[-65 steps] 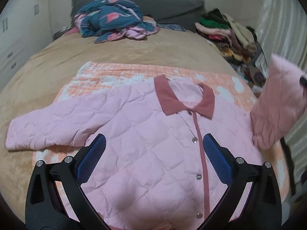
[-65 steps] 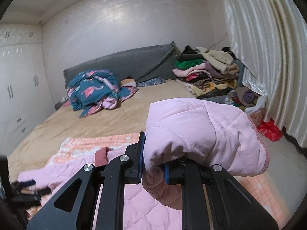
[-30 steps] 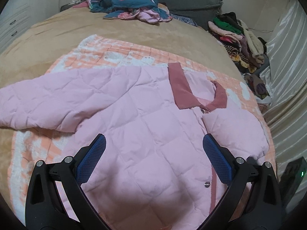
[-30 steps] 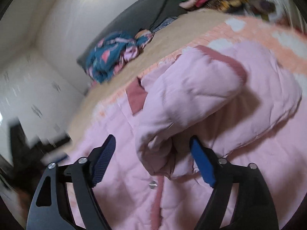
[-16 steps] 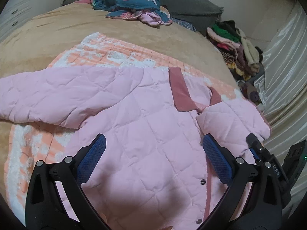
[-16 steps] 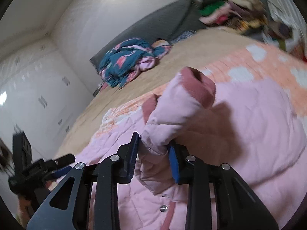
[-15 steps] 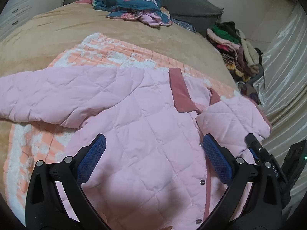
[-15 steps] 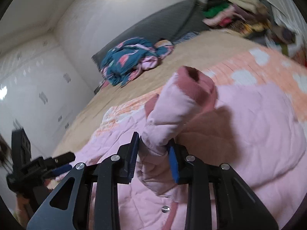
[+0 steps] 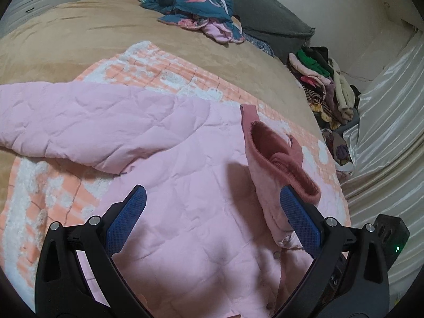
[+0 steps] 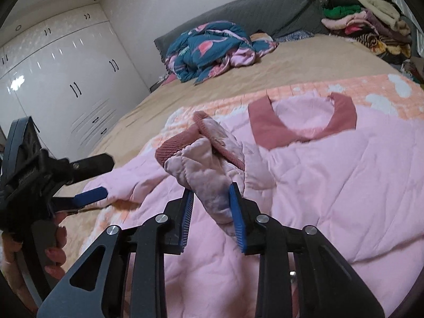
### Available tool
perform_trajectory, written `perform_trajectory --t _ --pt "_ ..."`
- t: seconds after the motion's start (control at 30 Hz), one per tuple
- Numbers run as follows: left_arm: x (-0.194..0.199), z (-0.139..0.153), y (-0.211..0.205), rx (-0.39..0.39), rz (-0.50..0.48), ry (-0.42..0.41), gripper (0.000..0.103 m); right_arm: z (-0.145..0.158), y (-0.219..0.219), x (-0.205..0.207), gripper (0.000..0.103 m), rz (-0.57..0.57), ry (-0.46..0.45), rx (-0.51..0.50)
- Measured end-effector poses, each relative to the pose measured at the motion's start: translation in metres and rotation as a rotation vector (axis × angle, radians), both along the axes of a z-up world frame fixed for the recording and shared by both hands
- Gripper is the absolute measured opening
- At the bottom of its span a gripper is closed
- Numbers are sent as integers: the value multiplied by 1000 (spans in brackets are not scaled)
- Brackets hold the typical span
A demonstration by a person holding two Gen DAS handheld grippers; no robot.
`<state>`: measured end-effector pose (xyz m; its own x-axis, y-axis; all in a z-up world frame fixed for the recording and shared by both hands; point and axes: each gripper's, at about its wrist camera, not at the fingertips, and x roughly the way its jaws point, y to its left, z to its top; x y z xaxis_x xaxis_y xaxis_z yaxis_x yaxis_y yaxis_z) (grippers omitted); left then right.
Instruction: Fold large clothes
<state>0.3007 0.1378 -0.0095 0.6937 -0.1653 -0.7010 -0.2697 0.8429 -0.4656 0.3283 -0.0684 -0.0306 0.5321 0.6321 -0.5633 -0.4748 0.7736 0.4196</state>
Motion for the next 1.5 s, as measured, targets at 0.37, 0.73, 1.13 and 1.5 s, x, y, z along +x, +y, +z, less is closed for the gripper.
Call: perform_trajectory --t 0.37,0.73,1.13,1.5 --pt "12 -42 -11 -134 -51 74 95 1 -83 -21 62 -140 -25 -42" --pt "47 -65 -52 19 -94 154 69 -20 -168 -46 62 -364 0 -190" --pt "46 -17 -62 228 -141 37 1 -35 -237 -66 62 -510 68 -189" --pt "46 -4 -42 243 -140 20 1 -7 -234 -33 62 -491 26 -200"
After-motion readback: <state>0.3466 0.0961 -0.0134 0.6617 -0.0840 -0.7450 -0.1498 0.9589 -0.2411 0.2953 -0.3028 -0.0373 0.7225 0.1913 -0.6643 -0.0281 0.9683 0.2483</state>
